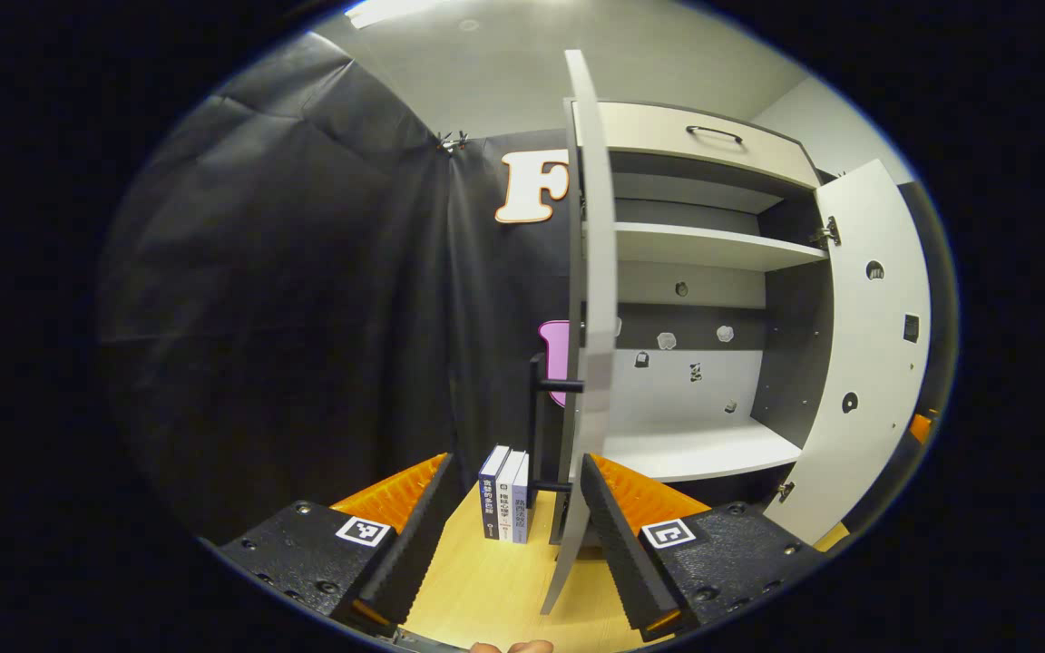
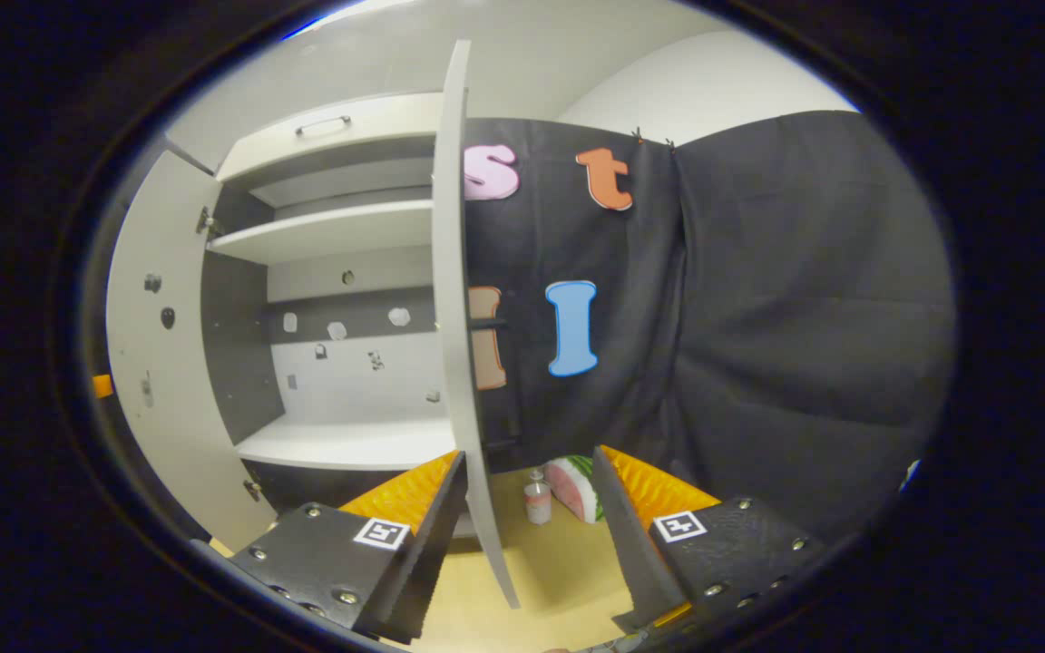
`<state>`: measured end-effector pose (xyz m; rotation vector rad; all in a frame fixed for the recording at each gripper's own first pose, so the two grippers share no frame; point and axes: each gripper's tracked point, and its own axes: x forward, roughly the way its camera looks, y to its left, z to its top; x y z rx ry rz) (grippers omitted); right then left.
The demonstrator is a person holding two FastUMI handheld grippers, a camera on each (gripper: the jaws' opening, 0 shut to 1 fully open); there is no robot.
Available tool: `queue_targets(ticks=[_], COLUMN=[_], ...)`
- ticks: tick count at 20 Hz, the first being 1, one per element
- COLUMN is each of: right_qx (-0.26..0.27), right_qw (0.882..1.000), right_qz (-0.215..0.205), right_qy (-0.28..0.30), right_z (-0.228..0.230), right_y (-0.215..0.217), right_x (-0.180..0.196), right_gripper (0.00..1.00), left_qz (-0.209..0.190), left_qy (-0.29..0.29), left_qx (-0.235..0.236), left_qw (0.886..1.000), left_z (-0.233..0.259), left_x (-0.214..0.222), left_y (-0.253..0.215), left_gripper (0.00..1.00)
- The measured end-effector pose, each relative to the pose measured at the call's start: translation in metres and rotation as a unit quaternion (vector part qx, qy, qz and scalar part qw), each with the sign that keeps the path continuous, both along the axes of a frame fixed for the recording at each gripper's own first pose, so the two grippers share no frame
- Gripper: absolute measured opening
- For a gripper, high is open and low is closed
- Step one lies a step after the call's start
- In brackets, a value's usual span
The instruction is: Open the right door of the double-door shoe cabinet with the right hand, and open the left door with the left hand.
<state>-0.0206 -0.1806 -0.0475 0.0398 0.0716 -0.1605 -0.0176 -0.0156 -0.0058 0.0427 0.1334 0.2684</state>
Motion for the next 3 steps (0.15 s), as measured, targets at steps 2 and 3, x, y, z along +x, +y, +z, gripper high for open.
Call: queue_targets(ticks=[2,3], right_qx=[0.010,0.013], right_qw=[1.000,0.999], right_qz=[0.015,0.025], right_qy=[-0.018,-0.023], right_z=[0.018,0.026], right_y=[0.021,0.033], right_x=[-0.006,-0.008], right_gripper=[0.76,0.82], left_qz=[-0.015,-0.022], left_qy=[-0.011,-0.014], left_qx=[-0.011,-0.018], left_qw=[1.000,0.999], left_z=[0.013,0.018], left_x=[0.000,0.002], left_y=[-0.031,-0.044], left_gripper=[0.86,0.86])
